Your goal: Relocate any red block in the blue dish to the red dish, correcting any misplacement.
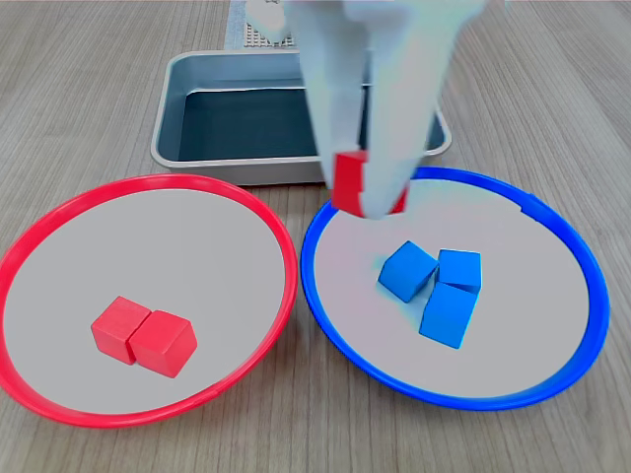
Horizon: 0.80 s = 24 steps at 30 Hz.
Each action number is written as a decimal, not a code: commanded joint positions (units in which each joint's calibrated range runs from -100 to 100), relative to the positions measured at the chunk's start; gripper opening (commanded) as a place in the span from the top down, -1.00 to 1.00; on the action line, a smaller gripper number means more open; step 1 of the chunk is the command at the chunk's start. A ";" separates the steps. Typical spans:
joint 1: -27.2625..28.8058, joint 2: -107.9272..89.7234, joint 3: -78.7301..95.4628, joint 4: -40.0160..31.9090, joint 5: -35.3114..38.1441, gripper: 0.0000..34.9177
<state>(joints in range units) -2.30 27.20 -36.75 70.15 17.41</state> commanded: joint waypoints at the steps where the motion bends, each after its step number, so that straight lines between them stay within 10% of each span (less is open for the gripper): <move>1: 4.89 -2.76 -1.89 0.22 2.54 0.98; 24: 14.30 0.99 23.14 -20.00 15.14 0.98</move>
<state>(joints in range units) 11.06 28.82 -15.15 52.61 31.28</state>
